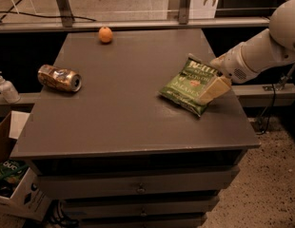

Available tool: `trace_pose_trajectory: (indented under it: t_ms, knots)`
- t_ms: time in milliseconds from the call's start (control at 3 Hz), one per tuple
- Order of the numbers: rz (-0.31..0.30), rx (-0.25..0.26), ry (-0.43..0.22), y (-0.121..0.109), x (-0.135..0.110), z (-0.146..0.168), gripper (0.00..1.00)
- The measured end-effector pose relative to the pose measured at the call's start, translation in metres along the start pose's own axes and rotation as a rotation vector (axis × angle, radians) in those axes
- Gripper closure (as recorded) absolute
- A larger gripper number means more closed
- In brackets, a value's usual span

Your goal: Move green jalapeno chip bag near orange

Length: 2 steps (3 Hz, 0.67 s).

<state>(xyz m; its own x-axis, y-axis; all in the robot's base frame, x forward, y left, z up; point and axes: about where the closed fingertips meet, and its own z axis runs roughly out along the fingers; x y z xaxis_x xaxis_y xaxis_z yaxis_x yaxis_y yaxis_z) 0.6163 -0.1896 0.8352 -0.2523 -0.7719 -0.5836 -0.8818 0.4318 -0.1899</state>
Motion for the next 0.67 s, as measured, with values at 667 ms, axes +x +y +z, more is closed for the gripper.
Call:
trace_pose_trajectory:
  t_ms: [667]
  knots:
    - [0.041, -0.026, -0.024, -0.0028, -0.0015, 0.0031, 0.65]
